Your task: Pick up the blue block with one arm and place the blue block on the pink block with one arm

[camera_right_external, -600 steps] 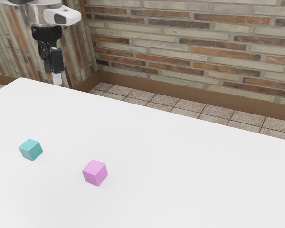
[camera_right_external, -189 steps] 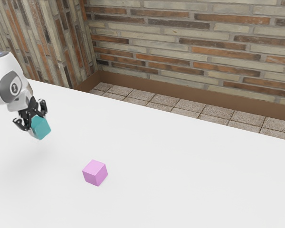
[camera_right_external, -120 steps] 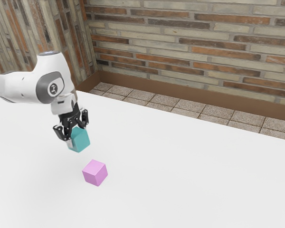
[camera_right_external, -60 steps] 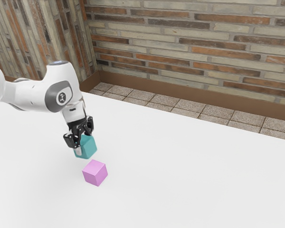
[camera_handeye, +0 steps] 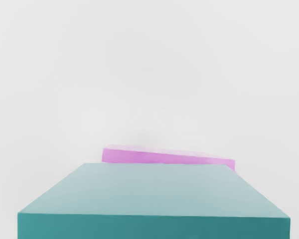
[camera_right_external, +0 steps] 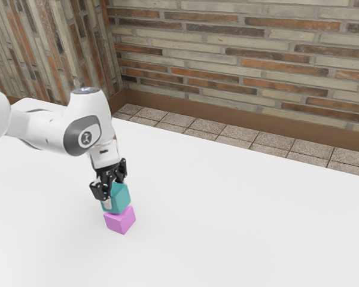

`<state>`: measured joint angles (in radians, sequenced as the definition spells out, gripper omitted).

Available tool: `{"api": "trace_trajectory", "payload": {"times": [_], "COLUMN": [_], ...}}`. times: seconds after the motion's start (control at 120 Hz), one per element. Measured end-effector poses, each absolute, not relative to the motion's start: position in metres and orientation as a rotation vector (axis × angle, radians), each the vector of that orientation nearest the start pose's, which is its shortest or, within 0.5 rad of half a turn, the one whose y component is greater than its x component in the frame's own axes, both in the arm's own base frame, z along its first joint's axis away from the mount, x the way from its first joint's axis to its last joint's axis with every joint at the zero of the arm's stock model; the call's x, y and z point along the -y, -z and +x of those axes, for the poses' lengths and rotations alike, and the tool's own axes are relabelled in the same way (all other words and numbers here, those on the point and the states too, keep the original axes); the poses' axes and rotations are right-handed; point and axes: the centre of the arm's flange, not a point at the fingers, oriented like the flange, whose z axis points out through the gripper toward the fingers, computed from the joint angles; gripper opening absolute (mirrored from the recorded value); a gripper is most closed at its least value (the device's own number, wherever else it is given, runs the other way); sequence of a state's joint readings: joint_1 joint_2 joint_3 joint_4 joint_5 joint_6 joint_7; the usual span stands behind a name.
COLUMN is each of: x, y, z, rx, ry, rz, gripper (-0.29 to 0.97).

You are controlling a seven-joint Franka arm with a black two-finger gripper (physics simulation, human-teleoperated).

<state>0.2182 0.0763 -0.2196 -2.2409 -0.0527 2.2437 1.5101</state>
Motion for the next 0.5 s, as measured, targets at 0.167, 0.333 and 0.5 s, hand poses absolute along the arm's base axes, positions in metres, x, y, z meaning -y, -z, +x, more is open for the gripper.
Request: {"api": "trace_trajectory", "payload": {"times": [0.167, 0.333, 0.5], "x": [0.005, 0.01, 0.013], "y": [-0.327, -0.325, -0.351], "z": [0.521, 0.519, 0.518], "rx": [-2.163, -2.161, -2.133], "ry": [-0.035, -0.043, -0.002], "rz": [-2.404, -2.409, -2.385], "gripper": [0.46, 0.58, 0.63]}}
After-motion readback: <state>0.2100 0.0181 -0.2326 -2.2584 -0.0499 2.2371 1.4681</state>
